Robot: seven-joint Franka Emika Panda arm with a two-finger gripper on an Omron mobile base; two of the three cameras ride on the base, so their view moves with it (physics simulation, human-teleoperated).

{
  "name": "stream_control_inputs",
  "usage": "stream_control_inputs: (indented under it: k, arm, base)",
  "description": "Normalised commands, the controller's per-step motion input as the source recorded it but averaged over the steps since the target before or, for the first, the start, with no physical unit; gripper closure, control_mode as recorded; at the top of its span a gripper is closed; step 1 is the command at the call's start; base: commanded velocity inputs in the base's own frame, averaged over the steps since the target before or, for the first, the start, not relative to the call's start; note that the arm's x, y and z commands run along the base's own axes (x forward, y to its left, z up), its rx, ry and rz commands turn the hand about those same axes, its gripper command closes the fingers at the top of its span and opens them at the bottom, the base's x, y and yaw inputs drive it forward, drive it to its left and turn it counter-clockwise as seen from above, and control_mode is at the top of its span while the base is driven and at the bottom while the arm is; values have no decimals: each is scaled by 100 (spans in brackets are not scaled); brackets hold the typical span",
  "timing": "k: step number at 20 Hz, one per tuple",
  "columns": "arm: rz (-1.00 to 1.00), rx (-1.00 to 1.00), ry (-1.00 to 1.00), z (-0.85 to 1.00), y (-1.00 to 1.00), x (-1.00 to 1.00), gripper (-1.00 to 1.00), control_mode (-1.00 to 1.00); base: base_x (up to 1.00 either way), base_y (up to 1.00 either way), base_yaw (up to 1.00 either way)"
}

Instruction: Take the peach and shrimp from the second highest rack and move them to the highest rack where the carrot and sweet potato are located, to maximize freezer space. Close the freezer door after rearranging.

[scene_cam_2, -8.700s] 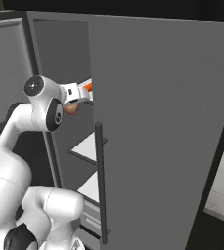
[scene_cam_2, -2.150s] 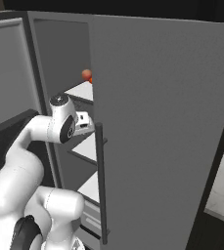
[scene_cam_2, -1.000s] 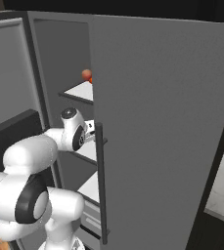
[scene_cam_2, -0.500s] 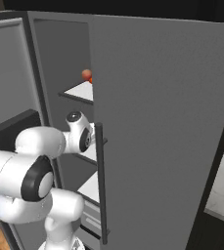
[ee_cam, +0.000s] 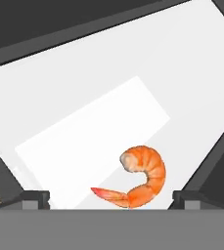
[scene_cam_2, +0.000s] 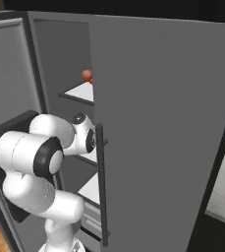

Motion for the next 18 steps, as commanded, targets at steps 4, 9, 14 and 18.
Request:
stream_control_inputs:
  k: [4,9,14,18]
  arm:
    - [4,0,3,-23,-4,42,-100,-100]
    - [7,-1,3,-33,0,42,-100,-100]
    - [1,-5,1,-24,-4,30,-100,-100]
    - [0,-4,0,-14,-13,23,-100,-100]
  base:
    - [0,0,0]
    - [0,0,0]
    - [0,0,0]
    - [0,0,0]
